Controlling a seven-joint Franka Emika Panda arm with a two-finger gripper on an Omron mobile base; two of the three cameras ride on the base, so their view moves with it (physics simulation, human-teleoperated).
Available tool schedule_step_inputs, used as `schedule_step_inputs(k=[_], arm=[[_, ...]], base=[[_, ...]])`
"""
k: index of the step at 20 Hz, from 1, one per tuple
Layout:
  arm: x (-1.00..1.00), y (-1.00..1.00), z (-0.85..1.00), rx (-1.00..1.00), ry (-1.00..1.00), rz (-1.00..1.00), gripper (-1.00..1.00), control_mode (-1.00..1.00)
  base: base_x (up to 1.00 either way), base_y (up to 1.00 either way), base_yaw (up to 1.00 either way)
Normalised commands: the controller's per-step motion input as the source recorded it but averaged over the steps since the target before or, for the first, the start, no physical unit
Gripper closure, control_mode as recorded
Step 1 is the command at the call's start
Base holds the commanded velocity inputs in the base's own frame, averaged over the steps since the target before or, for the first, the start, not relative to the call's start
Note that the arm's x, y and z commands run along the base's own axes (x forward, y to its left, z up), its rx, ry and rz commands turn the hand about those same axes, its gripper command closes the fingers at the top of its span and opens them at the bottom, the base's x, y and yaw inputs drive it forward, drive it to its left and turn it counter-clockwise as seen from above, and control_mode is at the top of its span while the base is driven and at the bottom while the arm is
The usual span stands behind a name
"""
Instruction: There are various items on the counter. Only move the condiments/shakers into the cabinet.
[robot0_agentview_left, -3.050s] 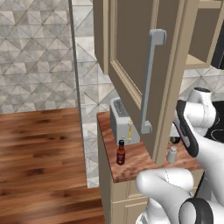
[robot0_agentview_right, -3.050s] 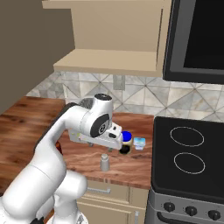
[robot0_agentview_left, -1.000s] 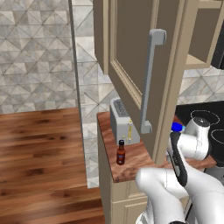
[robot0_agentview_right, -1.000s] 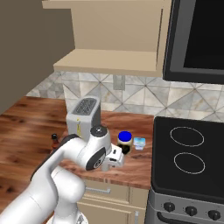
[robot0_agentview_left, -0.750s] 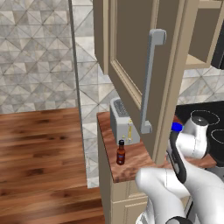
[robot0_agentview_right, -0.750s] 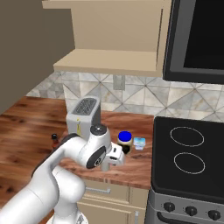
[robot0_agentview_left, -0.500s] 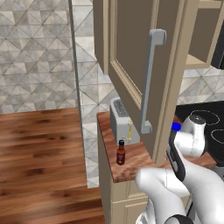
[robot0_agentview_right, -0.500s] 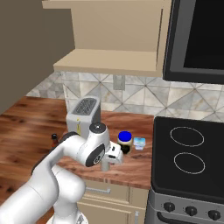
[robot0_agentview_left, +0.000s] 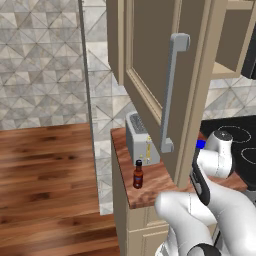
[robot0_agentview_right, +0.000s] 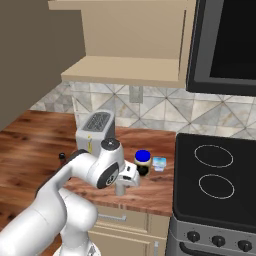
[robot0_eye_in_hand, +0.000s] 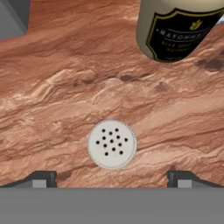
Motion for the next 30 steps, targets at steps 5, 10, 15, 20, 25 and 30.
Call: schedule_step_inputs(k=[5, 10, 15, 20, 25, 30], arm=[[0.0, 0.0, -0.07, -0.01, 0.0, 0.0, -1.0, -1.0], [0.02, 0.01, -0.07, 0.0, 0.0, 0.0, -1.0, -1.0], [0.17, 0.0, -0.02, 0.0, 0.0, 0.0, -1.0, -1.0], [0.21, 0.01, -0.01, 0.0, 0.0, 0.0, -1.0, -1.0], [0.02, 0.02, -0.11, 0.0, 0.0, 0.0, -1.0, -1.0], [0.0, 0.0, -0.17, 0.0, 0.0, 0.0, -1.0, -1.0]], base=[[0.0, 0.0, 0.0], [0.0, 0.0, 0.0], [0.0, 0.0, 0.0], [0.0, 0.0, 0.0], [0.0, 0.0, 0.0], [0.0, 0.0, 0.0]])
